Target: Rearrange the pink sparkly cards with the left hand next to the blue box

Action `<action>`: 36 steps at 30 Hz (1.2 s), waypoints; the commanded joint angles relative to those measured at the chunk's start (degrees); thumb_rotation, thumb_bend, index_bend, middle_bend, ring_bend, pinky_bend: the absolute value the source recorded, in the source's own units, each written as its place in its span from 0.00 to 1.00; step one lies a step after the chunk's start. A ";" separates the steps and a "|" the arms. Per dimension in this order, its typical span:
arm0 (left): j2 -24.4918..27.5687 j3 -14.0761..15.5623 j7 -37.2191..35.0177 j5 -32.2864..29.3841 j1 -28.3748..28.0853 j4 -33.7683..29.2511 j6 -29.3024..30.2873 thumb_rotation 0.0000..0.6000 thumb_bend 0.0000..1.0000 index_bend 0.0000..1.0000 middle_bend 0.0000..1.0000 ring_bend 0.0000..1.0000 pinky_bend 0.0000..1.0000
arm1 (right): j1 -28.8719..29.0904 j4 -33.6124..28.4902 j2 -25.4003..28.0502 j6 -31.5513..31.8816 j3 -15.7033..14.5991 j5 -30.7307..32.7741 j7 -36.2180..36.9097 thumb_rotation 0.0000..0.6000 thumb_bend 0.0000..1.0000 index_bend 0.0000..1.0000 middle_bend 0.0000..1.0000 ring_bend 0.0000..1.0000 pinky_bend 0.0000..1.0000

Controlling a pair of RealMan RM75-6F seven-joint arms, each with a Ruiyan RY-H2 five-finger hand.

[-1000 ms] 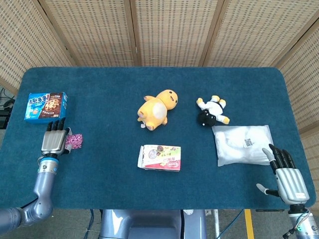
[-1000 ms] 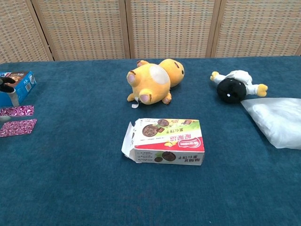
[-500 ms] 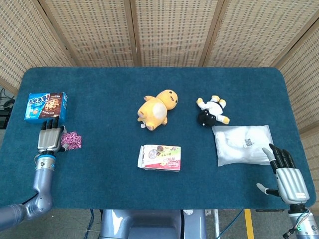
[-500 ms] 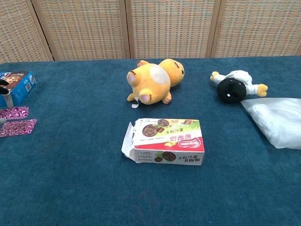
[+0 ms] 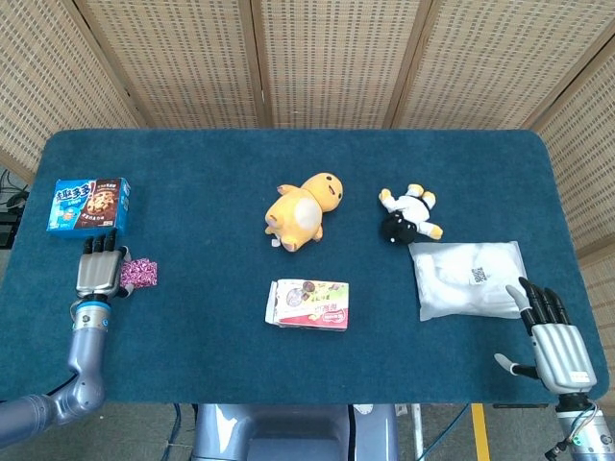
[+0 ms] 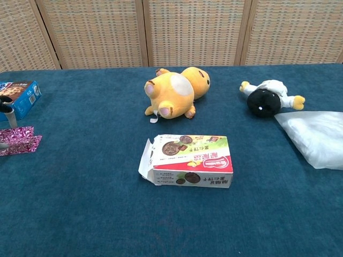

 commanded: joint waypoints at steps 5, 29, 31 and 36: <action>-0.48 -0.17 0.42 0.08 0.04 0.46 0.22 1.00 0.25 0.50 0.00 0.00 0.00 | -0.01 0.06 0.01 0.04 0.03 0.03 0.17 1.00 0.08 0.00 0.00 0.00 0.00; -1.11 -0.97 1.46 -0.20 0.18 1.25 0.41 1.00 0.21 0.33 0.00 0.00 0.00 | -0.05 0.10 -0.13 0.22 0.08 -0.03 0.01 1.00 0.08 0.00 0.00 0.00 0.00; -1.19 -1.04 1.32 -0.11 0.22 1.40 0.38 1.00 0.21 0.33 0.00 0.00 0.00 | -0.05 0.13 -0.14 0.19 0.10 0.03 0.05 1.00 0.08 0.00 0.00 0.00 0.00; -0.99 -1.43 0.70 0.21 0.42 1.15 0.57 1.00 0.21 0.31 0.00 0.00 0.00 | -0.03 0.17 -0.17 0.17 0.08 -0.03 0.00 1.00 0.08 0.00 0.00 0.00 0.00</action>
